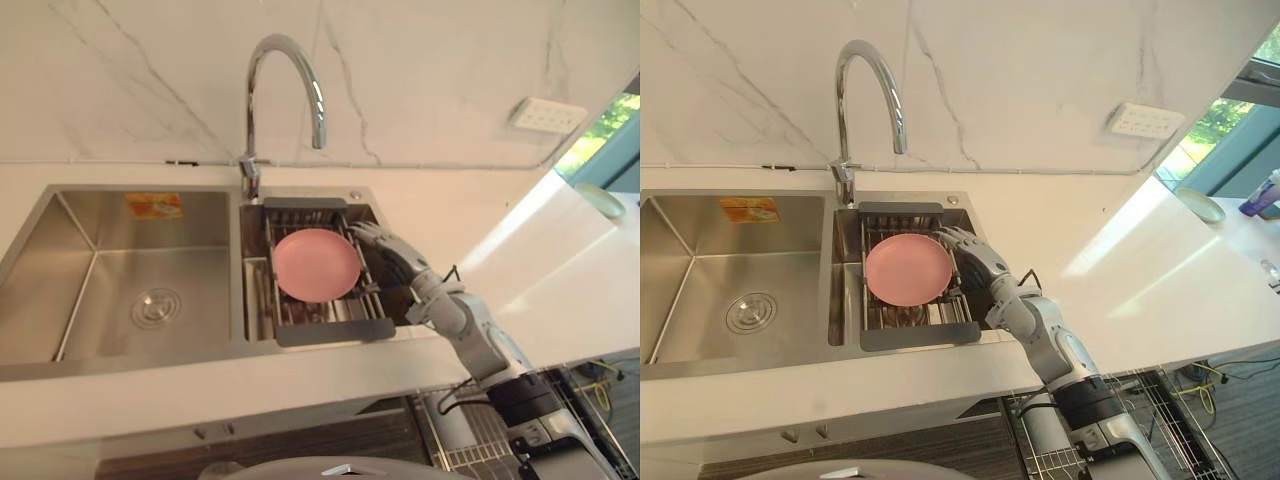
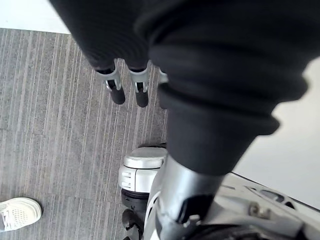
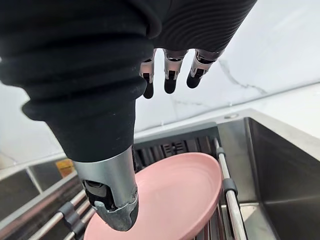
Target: Walk over to the sink, pick up the cup, carry it to the dishwasher, place the cup inside the dishwasher, then close the dishwasher door
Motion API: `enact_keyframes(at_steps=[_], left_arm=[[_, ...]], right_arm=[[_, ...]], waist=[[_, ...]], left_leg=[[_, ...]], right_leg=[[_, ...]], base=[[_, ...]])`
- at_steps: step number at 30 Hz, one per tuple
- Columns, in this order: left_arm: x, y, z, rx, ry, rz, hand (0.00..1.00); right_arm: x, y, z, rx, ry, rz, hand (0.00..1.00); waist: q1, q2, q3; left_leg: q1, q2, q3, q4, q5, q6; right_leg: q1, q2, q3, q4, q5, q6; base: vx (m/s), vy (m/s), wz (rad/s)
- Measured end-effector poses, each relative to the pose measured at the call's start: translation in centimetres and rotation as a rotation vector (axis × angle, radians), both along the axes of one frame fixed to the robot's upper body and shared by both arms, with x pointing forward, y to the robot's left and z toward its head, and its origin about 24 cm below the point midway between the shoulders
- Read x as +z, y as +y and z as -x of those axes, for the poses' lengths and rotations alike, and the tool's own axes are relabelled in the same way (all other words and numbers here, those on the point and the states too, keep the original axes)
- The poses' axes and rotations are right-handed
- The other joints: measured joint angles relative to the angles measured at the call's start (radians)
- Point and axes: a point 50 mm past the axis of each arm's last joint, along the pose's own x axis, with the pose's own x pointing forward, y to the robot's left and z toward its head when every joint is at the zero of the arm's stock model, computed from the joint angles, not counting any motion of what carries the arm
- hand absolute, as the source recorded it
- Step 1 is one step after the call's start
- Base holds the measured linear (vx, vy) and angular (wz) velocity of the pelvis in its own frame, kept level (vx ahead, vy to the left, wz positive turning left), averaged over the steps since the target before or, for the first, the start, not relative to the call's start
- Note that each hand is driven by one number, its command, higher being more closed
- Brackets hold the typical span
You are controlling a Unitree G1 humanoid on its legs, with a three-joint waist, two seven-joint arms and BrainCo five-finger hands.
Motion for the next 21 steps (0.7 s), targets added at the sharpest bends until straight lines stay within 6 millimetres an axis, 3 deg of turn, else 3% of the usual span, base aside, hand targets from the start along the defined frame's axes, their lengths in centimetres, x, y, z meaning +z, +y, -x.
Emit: enact_keyframes(at_steps=[5,10,21], left_arm=[[0.2,0.3,-0.3,-0.025,-0.01,-0.003,0.0],[0.2,0.2,-0.5,-0.039,-0.009,0.002,0.0],[0.4,0.5,-1.6,-0.081,-0.044,-0.005,0.0]], right_arm=[[-1.0,-0.3,-0.2,-0.014,0.034,0.042,0.0],[-1.8,0.6,-0.2,0.024,0.055,0.089,0.0],[-5.5,0.4,-0.4,0.04,0.173,0.232,0.0]], waist=[[0.012,0.0,-0.001],[0.02,0.0,0.0],[0.043,-0.02,0.035]], left_leg=[[-0.008,-0.009,-0.011,0.0,0.016,0.013],[-0.009,-0.019,-0.015,-0.001,0.022,0.018],[-0.026,-0.031,0.014,-0.002,0.031,0.018]], right_leg=[[0.002,-0.009,-0.028,0.0,0.0,0.001],[0.002,-0.018,-0.033,0.001,0.003,0.006],[0.017,-0.046,-0.08,-0.01,0.011,0.02]], base=[[0.0,-0.009,0.1],[-0.02,0.001,0.02],[-0.03,0.011,0.13]])
